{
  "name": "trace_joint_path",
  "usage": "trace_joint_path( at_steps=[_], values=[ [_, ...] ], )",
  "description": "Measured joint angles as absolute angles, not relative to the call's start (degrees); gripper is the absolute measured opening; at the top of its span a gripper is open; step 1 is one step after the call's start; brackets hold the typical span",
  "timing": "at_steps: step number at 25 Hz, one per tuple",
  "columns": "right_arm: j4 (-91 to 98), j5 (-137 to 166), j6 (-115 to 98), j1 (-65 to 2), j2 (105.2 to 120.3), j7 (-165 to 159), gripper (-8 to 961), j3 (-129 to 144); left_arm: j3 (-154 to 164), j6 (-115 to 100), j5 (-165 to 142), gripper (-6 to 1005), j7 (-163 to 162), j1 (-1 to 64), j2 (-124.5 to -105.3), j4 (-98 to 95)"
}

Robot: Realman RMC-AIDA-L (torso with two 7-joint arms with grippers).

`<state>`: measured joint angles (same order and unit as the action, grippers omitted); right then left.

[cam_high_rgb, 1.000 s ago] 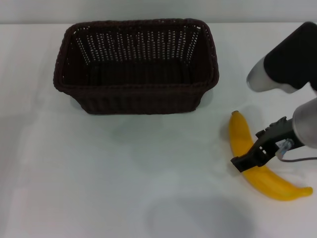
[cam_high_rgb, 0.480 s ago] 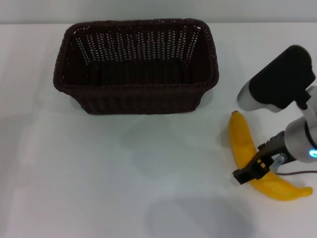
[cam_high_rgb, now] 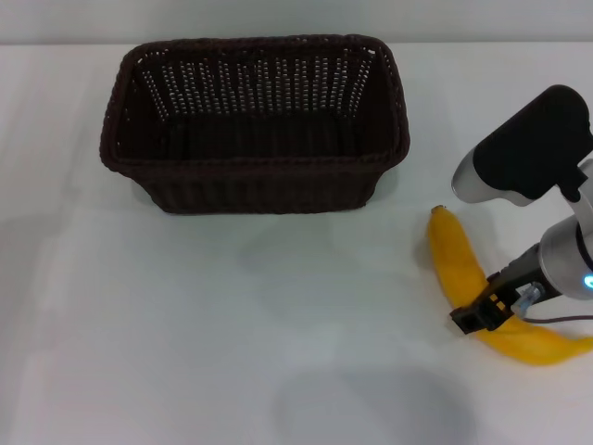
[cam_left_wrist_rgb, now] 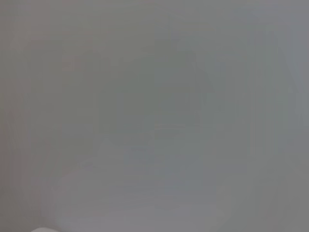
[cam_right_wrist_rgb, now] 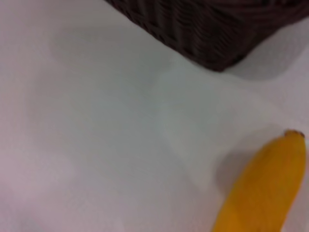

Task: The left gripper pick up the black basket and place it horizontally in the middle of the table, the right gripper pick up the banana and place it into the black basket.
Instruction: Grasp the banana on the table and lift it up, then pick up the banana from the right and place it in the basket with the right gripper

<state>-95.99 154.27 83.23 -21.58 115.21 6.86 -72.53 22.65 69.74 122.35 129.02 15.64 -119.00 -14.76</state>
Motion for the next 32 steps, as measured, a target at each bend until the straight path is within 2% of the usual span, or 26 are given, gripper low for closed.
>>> trace_joint_path(
  at_steps=[6,11,18,24,25,29,32],
  values=[
    [-96.1,154.3,83.0,-21.6,115.27,8.2,603,-73.1,22.3,69.8,123.4,861,129.0,15.6,-119.0,-14.8],
    [-96.4,154.6,82.8,-21.2,115.18,11.6,495,-78.9,22.3,69.8,123.6,861,129.0,15.4,-118.95,-14.9],
    [-96.5,153.9,78.2,-24.0,115.08,21.4,494,-100.0,22.4,69.8,123.7,862,129.0,15.4,-118.91,-15.0],
    [-91.4,138.6,65.7,-28.8,115.25,31.8,495,-103.2,22.7,69.8,123.5,861,129.0,15.6,-118.93,-14.8],
    [-85.3,126.1,61.1,-30.4,115.36,38.4,495,-102.5,22.7,69.8,123.5,861,129.0,15.6,-118.94,-14.8],
    [-74.0,107.9,56.6,-33.1,115.37,49.9,494,-101.4,22.6,69.5,123.6,861,129.1,16.5,-118.99,-13.7],
    [-60.7,95.8,55.4,-38.1,115.42,61.0,494,-101.2,22.6,69.7,123.6,861,129.4,17.0,-119.0,-13.2]
  ],
)
